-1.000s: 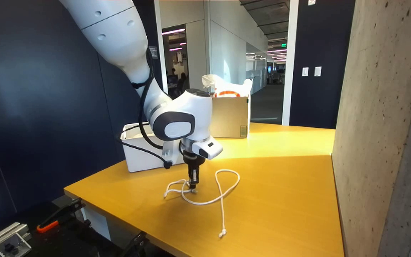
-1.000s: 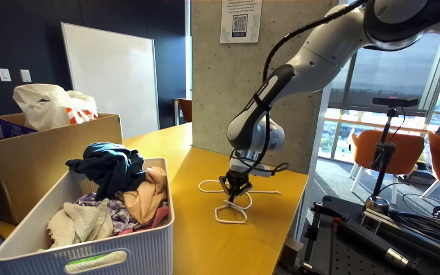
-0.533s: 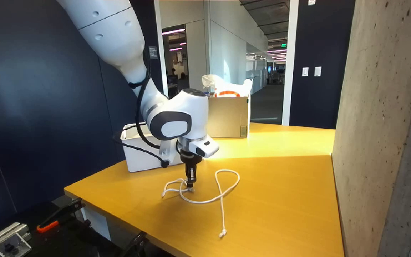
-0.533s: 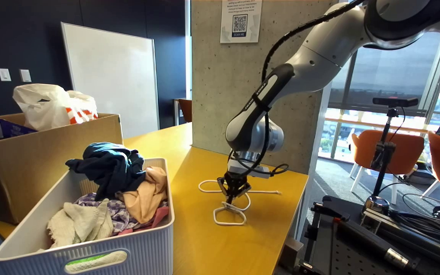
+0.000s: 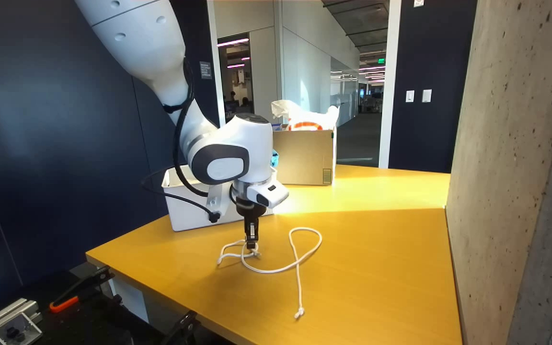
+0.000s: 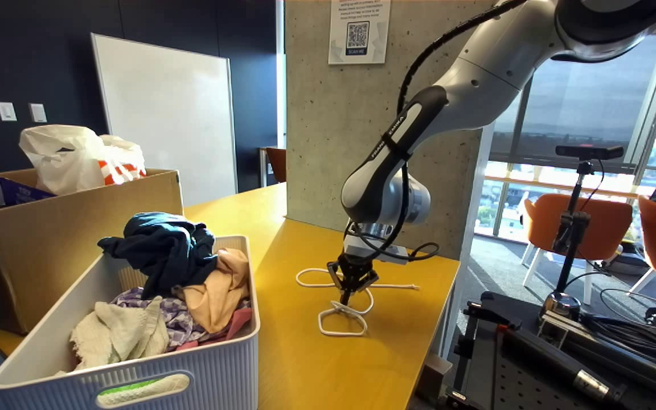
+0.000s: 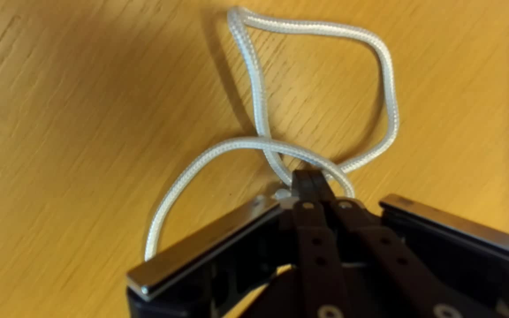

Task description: Unfold the white string

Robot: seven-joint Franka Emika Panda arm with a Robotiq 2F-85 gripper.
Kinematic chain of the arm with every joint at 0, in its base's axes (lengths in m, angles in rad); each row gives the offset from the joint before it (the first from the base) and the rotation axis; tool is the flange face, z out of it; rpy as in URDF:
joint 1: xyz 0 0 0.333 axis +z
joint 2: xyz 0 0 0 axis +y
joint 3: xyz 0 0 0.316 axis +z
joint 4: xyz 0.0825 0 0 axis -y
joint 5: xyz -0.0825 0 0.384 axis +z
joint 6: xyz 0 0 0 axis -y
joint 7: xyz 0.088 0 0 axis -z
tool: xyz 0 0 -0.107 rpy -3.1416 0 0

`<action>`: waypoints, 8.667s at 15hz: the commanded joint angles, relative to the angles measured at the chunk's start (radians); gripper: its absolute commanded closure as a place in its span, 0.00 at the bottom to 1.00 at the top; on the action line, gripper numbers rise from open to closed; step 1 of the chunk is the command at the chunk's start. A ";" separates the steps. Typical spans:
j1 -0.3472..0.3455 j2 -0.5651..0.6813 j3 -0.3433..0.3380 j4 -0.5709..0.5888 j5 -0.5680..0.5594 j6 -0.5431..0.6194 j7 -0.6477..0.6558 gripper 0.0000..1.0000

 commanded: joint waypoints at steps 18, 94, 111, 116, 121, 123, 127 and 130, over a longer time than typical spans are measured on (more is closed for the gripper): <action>-0.018 0.074 0.030 0.085 0.007 -0.059 -0.037 1.00; 0.058 0.100 -0.132 0.179 0.330 -0.441 0.430 0.51; 0.076 -0.267 -0.217 -0.120 0.221 -0.355 0.466 0.99; 0.064 -0.532 -0.273 -0.313 0.092 -0.280 0.516 0.99; -0.032 -0.744 -0.320 -0.417 -0.032 -0.271 0.536 0.99; -0.099 -0.765 -0.352 -0.403 -0.037 -0.296 0.512 0.99; -0.204 -0.684 -0.409 -0.305 -0.065 -0.268 0.535 0.99; -0.221 -0.634 -0.416 -0.249 -0.190 -0.198 0.659 0.99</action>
